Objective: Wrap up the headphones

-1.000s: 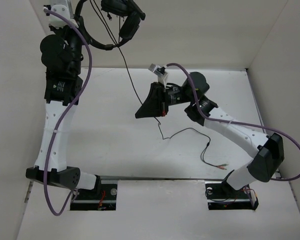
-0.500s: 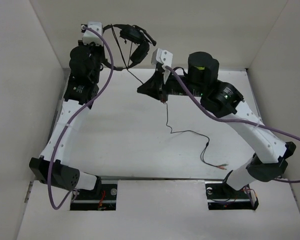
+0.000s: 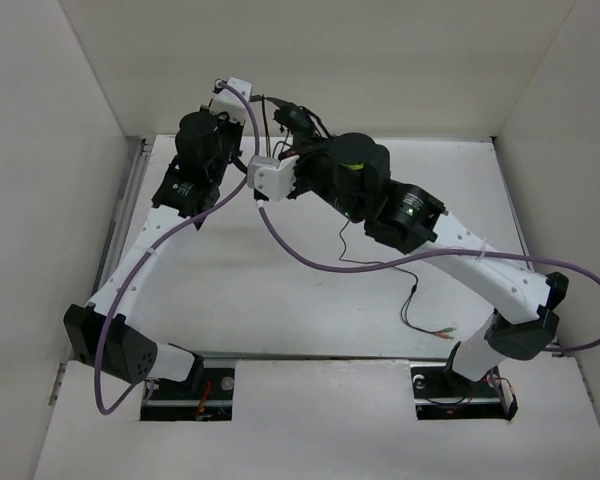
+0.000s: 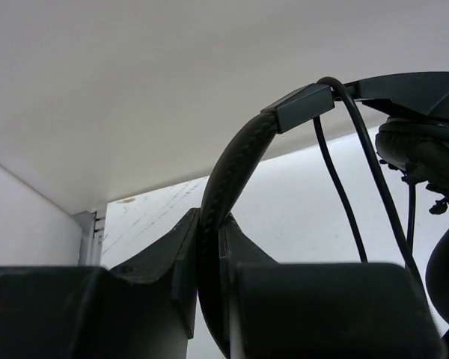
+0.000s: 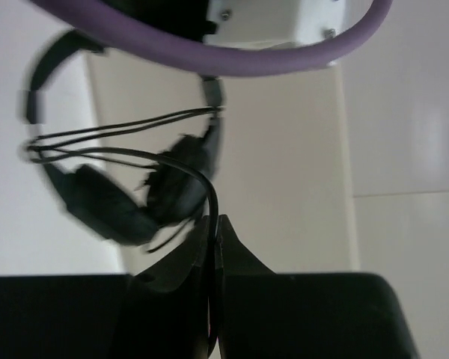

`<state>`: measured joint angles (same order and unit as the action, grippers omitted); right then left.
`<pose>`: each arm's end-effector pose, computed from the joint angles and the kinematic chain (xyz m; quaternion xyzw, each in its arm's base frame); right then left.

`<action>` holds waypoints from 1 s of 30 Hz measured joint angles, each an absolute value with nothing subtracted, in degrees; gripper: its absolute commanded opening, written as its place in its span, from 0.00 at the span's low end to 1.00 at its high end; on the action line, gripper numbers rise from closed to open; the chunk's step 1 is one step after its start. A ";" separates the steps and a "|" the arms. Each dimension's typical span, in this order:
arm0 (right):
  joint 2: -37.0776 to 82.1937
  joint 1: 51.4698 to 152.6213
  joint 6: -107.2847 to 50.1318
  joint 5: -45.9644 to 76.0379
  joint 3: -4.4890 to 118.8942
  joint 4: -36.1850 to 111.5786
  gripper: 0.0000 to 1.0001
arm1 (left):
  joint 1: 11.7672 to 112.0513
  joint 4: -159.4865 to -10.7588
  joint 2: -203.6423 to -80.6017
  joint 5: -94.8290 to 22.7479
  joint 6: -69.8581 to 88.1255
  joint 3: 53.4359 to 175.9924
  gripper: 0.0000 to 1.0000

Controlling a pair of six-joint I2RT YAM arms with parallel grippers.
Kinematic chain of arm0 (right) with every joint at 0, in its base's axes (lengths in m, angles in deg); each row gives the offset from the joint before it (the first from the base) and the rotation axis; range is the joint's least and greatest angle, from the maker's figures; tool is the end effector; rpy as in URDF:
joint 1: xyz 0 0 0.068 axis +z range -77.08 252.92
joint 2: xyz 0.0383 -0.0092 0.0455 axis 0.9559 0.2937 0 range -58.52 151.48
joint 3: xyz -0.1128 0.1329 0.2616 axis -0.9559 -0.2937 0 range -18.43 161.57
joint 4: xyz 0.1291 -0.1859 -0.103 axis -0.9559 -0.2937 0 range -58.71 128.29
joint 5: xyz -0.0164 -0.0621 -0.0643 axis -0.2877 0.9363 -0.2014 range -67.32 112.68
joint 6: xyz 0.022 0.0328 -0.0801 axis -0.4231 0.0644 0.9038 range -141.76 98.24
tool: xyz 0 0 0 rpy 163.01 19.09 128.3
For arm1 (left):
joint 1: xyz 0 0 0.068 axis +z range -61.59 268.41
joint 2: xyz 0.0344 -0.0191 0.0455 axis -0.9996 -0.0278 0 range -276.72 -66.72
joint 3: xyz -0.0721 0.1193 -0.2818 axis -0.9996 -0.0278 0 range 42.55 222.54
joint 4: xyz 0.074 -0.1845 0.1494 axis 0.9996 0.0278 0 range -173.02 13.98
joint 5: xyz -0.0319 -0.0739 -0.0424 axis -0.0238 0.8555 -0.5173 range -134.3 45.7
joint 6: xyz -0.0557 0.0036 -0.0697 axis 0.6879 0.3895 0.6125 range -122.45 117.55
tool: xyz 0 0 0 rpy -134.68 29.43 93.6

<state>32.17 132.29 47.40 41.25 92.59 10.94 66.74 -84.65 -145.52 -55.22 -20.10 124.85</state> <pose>0.2093 0.3038 0.5386 -0.6195 0.4173 -0.1762 0.6411 0.3209 -0.1112 0.5021 0.1599 0.6561 0.0384 0.7365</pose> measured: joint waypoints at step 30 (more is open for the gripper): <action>34.97 116.32 51.01 33.40 89.27 27.07 0.03 | 60.40 -73.74 -135.69 -35.50 -19.44 121.50 0.00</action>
<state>34.97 116.32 51.01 33.40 89.27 27.07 60.40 -73.74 -135.69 -35.50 -19.44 121.50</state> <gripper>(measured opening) 0.066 0.097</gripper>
